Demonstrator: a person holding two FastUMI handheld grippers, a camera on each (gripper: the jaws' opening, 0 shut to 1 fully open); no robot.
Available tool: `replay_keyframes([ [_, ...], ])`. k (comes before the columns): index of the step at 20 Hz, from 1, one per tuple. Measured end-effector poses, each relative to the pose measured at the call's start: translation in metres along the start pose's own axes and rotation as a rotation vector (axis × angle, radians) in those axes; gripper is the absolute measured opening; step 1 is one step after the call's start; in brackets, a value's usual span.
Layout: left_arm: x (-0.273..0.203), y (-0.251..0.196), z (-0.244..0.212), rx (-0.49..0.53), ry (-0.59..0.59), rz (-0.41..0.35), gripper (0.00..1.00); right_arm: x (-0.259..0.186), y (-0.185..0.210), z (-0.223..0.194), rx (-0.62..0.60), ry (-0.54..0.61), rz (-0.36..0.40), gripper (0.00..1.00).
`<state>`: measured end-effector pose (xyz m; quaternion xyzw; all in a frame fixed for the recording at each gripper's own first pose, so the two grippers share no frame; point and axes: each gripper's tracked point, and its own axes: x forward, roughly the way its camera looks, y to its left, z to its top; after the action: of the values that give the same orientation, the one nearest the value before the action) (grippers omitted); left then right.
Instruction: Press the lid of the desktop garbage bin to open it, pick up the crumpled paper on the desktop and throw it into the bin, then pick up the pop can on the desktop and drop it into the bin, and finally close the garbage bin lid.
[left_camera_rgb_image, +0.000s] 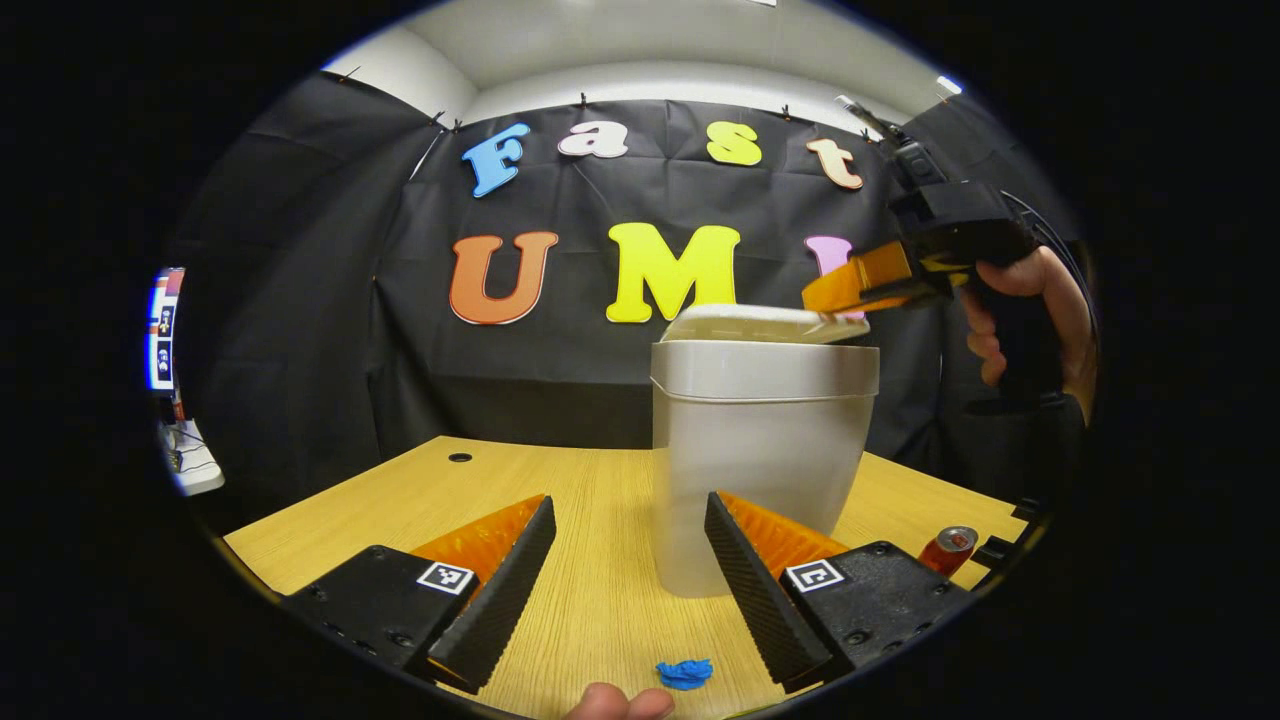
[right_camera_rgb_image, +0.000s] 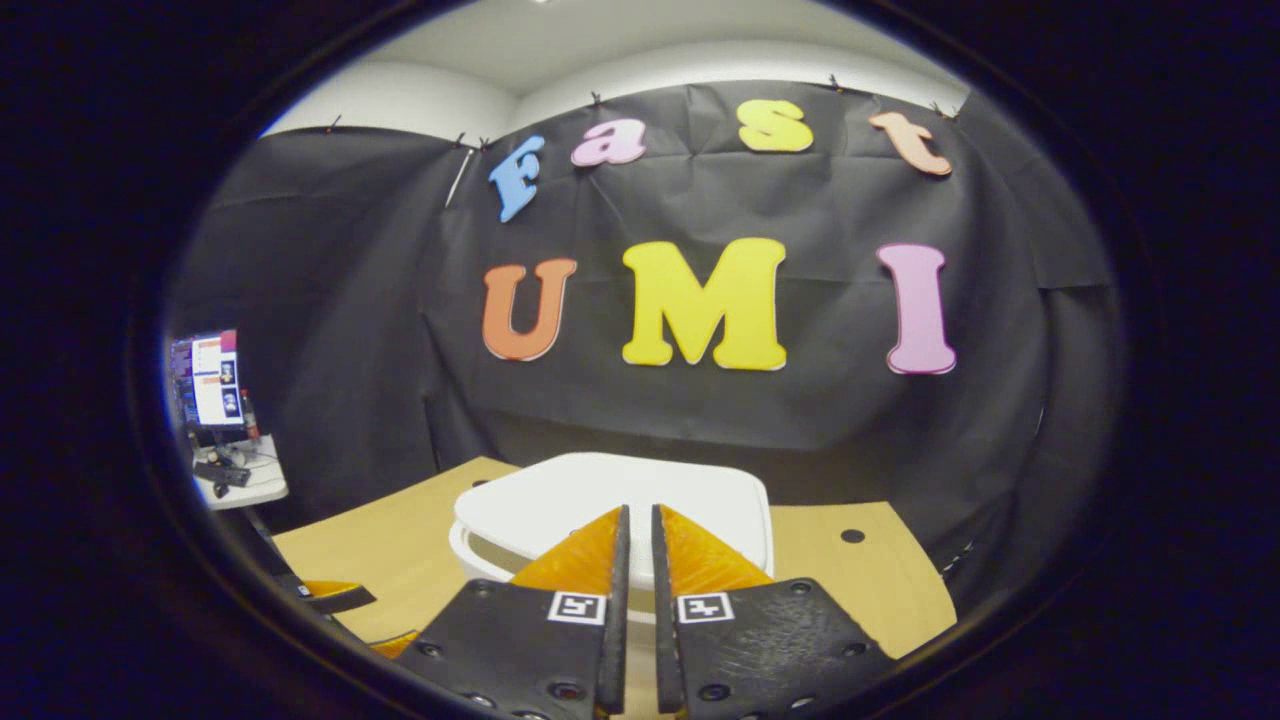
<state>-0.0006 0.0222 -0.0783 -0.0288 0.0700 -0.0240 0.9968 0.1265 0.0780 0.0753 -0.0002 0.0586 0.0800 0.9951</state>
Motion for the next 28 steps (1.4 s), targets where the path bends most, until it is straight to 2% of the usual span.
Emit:
replay_keyframes([
  [1,0.0,-0.002,0.001,-0.014,-0.002,-0.006,0.97,-0.006,-0.001,0.011,0.003,-0.035,0.004,0.2],
  [3,0.002,-0.002,0.003,-0.043,-0.002,0.001,0.97,-0.018,-0.004,0.026,-0.018,-0.085,0.003,0.73],
  [5,0.006,-0.006,0.003,-0.062,0.006,0.007,0.97,-0.023,-0.006,0.032,-0.036,-0.119,0.002,0.97],
  [8,0.006,-0.011,0.003,-0.075,0.014,0.007,0.97,-0.03,-0.005,0.029,-0.034,-0.135,0.017,0.97],
  [17,0.006,-0.013,-0.009,-0.093,0.047,0.025,0.97,-0.077,-0.032,-0.018,-0.046,-0.17,-0.047,0.95],
  [22,0.005,-0.021,-0.017,-0.076,0.063,0.01,0.97,-0.098,-0.043,-0.044,0.007,-0.164,-0.063,0.97],
  [28,-0.017,-0.017,-0.057,-0.054,0.148,0.029,0.97,-0.126,-0.062,-0.096,0.028,-0.139,-0.11,0.95],
])
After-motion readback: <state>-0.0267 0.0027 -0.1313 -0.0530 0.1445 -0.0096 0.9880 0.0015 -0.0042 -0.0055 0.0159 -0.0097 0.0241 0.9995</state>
